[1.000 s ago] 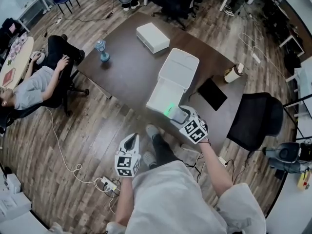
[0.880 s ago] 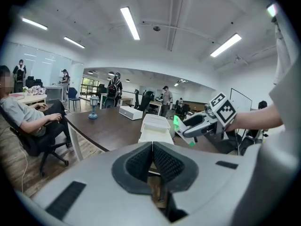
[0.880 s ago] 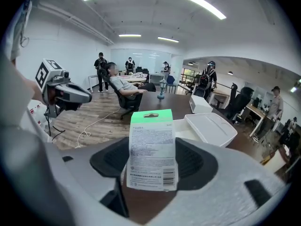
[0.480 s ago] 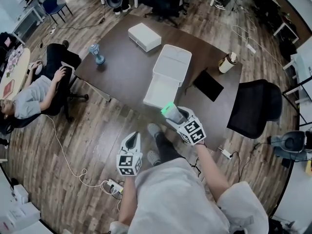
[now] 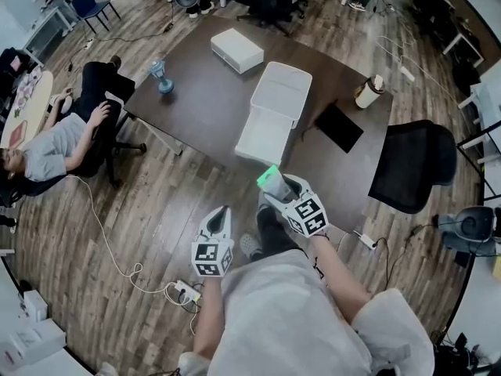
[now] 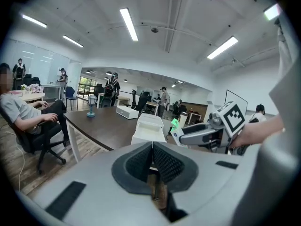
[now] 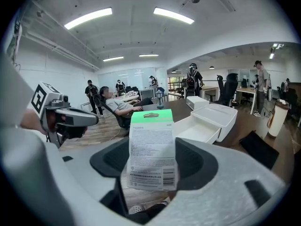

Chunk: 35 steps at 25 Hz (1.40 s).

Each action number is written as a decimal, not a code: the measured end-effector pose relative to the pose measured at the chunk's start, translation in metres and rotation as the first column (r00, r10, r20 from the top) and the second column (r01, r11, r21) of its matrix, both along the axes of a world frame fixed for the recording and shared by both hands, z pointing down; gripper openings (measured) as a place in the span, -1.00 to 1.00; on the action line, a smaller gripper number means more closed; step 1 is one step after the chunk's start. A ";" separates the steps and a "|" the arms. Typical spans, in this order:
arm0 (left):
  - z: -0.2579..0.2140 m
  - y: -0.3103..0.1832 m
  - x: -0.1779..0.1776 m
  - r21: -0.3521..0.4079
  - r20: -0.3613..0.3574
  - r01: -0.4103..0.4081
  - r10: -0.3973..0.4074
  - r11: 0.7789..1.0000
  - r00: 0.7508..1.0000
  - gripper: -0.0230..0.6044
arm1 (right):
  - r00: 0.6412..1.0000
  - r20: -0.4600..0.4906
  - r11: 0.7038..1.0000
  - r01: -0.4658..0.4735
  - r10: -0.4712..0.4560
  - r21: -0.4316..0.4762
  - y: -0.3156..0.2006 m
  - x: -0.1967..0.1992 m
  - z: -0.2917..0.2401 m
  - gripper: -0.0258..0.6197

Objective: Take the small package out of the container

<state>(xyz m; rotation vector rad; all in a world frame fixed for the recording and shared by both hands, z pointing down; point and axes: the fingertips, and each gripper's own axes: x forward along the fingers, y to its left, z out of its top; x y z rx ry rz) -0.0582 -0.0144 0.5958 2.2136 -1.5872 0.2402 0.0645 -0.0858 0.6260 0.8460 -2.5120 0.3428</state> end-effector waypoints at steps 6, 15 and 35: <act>-0.006 0.002 0.009 0.015 -0.003 0.000 0.000 1.000 1.000 -0.91 | 0.999 0.022 0.999 -0.039 0.040 -0.027 0.029 -0.005 0.015 0.04; -0.002 0.008 0.007 0.013 -0.016 0.043 -0.043 0.999 0.999 -0.91 | 0.978 0.080 0.981 -0.195 0.193 0.012 0.033 0.007 0.005 0.04; 0.000 -0.009 -0.002 0.008 -0.016 0.078 -0.078 0.997 0.997 -0.91 | 0.948 0.216 0.967 -0.250 0.233 0.055 0.026 0.003 -0.024 0.04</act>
